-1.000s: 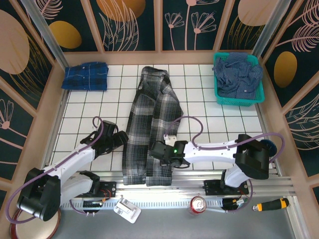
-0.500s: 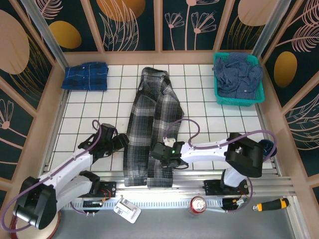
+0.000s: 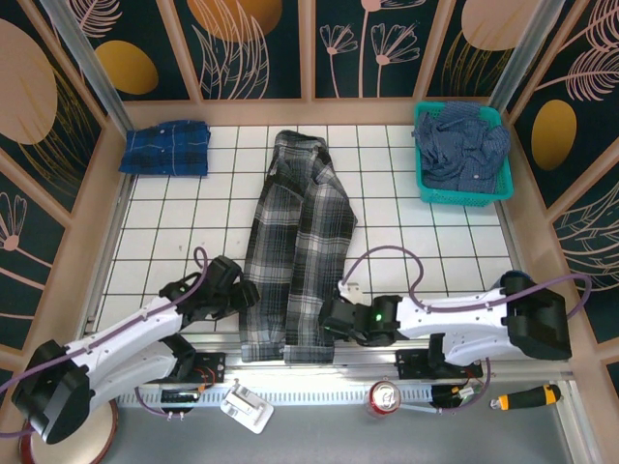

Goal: Fold and stack the long sleeve shirts

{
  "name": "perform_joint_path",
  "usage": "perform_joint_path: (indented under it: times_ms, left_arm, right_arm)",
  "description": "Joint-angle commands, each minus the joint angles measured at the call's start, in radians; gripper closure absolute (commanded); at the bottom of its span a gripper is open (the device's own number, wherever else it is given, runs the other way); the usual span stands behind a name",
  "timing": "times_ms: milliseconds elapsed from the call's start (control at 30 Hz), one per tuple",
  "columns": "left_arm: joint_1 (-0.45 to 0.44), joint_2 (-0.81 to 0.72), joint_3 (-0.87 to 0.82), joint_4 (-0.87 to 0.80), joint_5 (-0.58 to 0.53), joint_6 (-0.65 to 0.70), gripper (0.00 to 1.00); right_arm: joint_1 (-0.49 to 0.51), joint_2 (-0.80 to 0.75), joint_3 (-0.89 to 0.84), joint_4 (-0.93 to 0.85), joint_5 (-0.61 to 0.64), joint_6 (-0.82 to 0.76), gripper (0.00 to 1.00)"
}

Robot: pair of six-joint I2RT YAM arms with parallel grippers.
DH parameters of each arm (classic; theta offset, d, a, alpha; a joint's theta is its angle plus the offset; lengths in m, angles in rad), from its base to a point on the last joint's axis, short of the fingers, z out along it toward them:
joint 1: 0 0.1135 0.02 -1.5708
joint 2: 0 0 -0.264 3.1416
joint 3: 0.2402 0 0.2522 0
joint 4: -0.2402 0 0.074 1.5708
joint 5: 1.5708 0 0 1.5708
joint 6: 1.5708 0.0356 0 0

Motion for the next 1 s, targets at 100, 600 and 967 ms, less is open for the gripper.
perform_joint_path:
  times_ms: [100,600,967]
  left_arm:
    - [-0.165,0.006,-0.035,-0.016,-0.011,-0.168,0.41]
    - [-0.2,-0.02,0.091,0.056,0.064,-0.148,0.91]
    - [-0.032,0.181,0.461,-0.059,-0.035,0.021,0.93]
  right_arm:
    - [0.018,0.08,-0.005,0.156,-0.053,0.048,0.27]
    - [-0.047,-0.139,0.038,0.02,0.03,0.119,1.0]
    - [-0.477,-0.209,0.241,-0.032,-0.098,-0.157,1.0]
